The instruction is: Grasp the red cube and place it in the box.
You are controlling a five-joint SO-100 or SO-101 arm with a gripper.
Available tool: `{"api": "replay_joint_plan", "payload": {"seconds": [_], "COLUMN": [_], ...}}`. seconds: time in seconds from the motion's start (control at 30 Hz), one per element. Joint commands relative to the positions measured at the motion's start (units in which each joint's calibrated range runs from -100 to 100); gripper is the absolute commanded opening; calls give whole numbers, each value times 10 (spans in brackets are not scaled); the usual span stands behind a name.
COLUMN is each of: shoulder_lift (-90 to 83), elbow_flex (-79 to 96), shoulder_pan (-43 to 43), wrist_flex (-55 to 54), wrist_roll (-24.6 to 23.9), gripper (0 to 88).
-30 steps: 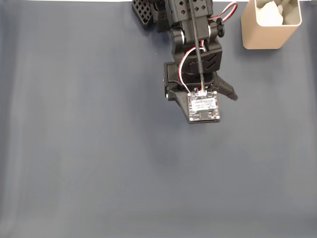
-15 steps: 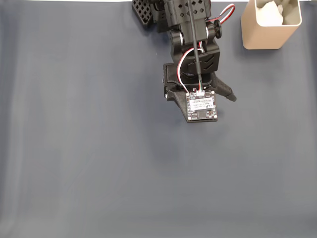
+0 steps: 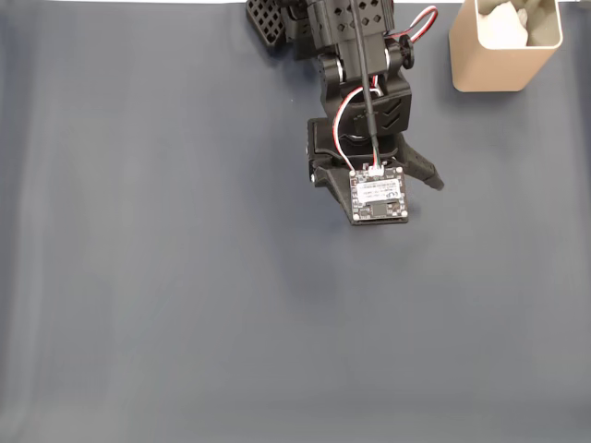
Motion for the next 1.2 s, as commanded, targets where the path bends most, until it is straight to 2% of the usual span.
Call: {"api": "replay_joint_plan", "payload": {"seconds": [0.0,1.17], "shoulder_lift": [-14,0], "elbow_flex": [-3,-17], "shoulder_pan": [-8,-35], "wrist_flex": [-12,-21], "wrist_roll": [-2,-6], "gripper": [491,490]}}
